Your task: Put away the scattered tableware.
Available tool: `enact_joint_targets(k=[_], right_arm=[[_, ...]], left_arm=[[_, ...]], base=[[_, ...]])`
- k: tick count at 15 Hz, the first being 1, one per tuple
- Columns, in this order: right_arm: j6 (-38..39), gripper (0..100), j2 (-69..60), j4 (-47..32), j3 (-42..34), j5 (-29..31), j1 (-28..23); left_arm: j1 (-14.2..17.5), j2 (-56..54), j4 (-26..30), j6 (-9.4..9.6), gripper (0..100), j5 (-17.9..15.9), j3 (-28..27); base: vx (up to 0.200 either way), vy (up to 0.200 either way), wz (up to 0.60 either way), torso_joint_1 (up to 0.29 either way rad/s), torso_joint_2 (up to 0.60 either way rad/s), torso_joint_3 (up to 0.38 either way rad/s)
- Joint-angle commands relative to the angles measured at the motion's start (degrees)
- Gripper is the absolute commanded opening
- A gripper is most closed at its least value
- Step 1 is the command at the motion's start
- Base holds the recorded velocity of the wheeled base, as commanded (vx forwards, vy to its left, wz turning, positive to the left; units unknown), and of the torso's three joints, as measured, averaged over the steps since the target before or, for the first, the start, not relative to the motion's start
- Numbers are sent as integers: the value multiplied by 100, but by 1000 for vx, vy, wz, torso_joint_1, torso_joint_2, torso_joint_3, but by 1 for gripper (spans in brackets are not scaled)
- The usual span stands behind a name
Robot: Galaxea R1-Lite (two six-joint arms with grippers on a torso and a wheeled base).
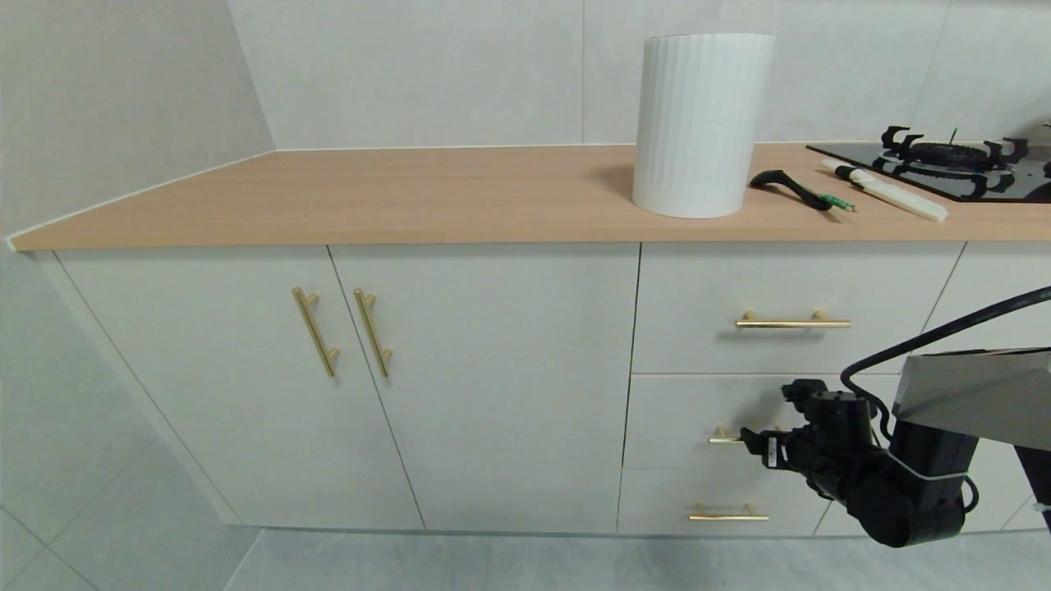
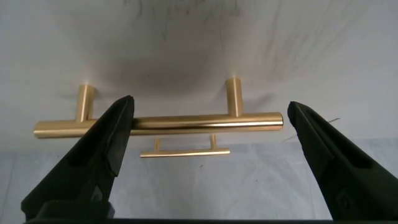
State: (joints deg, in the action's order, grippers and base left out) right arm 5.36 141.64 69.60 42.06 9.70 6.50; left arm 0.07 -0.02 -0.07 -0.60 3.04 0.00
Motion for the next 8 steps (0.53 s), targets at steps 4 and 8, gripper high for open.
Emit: enact_joint_targets(k=[4, 8], right_arm=[[-18, 100, 65, -51, -13, 40, -8], [-53, 100, 65, -69, -101, 40, -17]], left_arm=[[1, 2, -1, -2, 100, -5, 0], [1, 2, -1, -2, 100, 4, 0]], base=[[0, 0, 0, 0, 0, 0], [0, 0, 0, 0, 0, 0]])
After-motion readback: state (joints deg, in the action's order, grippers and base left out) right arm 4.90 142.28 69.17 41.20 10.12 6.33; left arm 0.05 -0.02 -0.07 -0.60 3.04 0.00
